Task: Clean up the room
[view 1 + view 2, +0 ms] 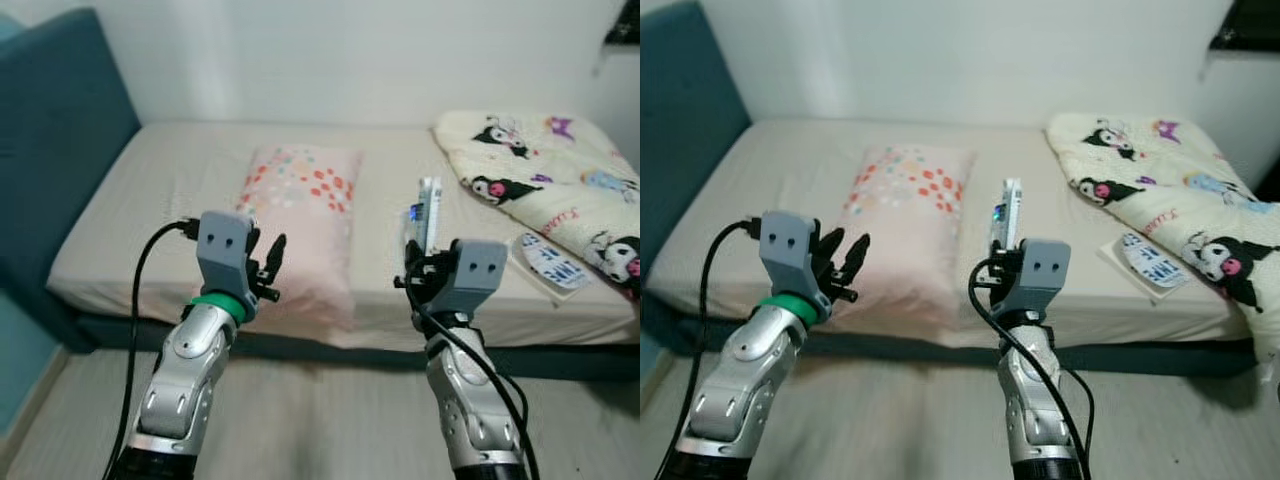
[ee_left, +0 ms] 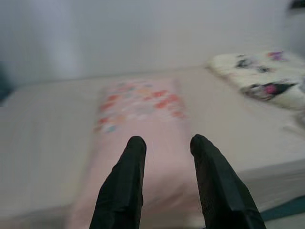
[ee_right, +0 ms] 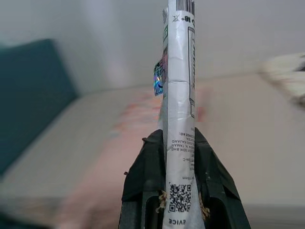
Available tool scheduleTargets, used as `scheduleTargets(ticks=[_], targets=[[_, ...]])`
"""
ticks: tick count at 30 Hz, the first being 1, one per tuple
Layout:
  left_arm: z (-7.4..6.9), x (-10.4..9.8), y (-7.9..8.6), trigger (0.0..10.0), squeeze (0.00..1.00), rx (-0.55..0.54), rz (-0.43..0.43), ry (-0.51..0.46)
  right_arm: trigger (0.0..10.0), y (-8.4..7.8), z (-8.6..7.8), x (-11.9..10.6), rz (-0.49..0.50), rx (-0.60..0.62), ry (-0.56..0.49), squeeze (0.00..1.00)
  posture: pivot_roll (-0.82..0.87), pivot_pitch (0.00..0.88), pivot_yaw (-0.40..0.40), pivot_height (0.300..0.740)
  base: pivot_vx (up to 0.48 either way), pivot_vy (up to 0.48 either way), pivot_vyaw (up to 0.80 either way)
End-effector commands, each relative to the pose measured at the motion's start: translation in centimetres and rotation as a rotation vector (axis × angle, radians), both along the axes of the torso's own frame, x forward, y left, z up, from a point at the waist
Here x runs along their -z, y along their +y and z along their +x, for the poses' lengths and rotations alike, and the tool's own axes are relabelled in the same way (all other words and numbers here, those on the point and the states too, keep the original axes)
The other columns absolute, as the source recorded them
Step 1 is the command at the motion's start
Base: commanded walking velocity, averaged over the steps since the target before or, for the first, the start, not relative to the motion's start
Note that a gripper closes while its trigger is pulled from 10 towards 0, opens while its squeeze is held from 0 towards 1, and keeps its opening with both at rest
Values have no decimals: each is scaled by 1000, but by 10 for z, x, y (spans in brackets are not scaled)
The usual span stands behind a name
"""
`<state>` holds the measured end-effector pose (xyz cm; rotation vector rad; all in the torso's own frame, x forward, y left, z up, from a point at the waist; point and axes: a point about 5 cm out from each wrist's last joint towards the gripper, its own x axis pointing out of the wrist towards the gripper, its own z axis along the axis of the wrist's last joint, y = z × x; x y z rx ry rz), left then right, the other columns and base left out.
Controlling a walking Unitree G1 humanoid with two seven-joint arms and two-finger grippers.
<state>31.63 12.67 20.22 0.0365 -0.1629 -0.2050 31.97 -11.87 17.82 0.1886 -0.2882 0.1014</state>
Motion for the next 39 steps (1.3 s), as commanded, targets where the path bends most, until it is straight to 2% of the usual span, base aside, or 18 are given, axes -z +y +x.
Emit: scheduleTargets(ticks=[1,10,16,19,21,25,26,29,33,39], targets=[[-1,7,0,10000,0,-4,20,35,10000,0,0,0,5,-11,-7,0,-49,29,104,738,0,0,756],[0,8,2,10000,0,-2,25,59,10000,4,-1,1,8,-43,-8,0,-49,19,106,738,0,0,762],[0,8,2,10000,0,9,74,69,10000,8,-1,0,12,-79,-15,0,-50,14,110,738,0,0,760],[0,8,2,10000,0,9,78,67,10000,13,-2,0,15,-120,-18,0,-50,14,110,738,0,0,756],[0,9,2,10000,0,8,79,68,10000,27,-6,2,13,-234,-10,0,-51,16,112,738,0,0,747],[0,10,2,10000,0,4,79,73,10000,36,-10,4,8,-293,-9,0,-51,16,112,738,0,0,744],[-1,13,3,10000,0,-7,86,81,10000,43,-11,5,9,-328,-5,0,-50,18,114,738,0,0,744],[-3,16,6,10000,0,-16,94,89,10000,46,-12,6,12,-345,-3,0,-48,19,118,738,0,0,742],[-8,30,24,10000,0,-69,159,143,10000,53,-14,5,24,-391,-11,0,-52,23,137,738,0,0,739],[-9,29,33,10000,0,-92,170,147,10000,61,-15,1,34,-452,-22,0,-43,27,148,738,0,0,732]])
